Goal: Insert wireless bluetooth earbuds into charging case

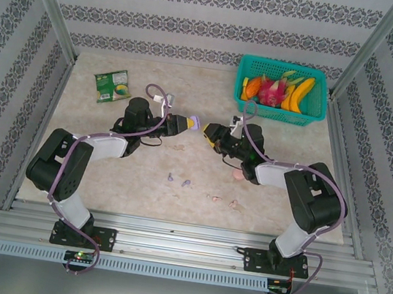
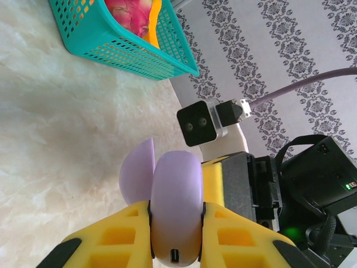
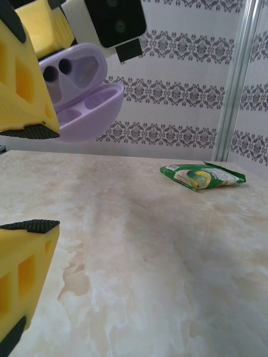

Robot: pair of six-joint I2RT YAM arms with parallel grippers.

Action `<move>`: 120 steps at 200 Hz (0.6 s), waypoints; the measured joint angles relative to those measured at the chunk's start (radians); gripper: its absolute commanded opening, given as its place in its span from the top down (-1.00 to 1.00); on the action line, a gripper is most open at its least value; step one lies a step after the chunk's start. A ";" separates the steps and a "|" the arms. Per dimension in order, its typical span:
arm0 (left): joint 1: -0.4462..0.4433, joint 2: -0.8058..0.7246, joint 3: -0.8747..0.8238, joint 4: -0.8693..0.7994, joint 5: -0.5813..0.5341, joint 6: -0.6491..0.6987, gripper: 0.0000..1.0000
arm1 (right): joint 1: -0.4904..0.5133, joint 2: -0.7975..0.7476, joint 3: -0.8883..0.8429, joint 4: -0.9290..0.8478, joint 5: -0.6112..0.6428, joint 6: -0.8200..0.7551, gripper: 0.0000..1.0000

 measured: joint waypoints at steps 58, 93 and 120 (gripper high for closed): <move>0.000 0.000 0.000 -0.001 0.001 0.000 1.00 | 0.001 -0.005 0.006 -0.001 -0.007 -0.001 0.12; 0.000 0.000 0.000 -0.003 0.004 0.000 1.00 | 0.008 0.003 0.041 0.000 -0.008 -0.001 0.13; 0.000 0.000 0.000 -0.009 0.008 0.000 1.00 | 0.021 0.017 0.060 0.000 -0.011 -0.001 0.15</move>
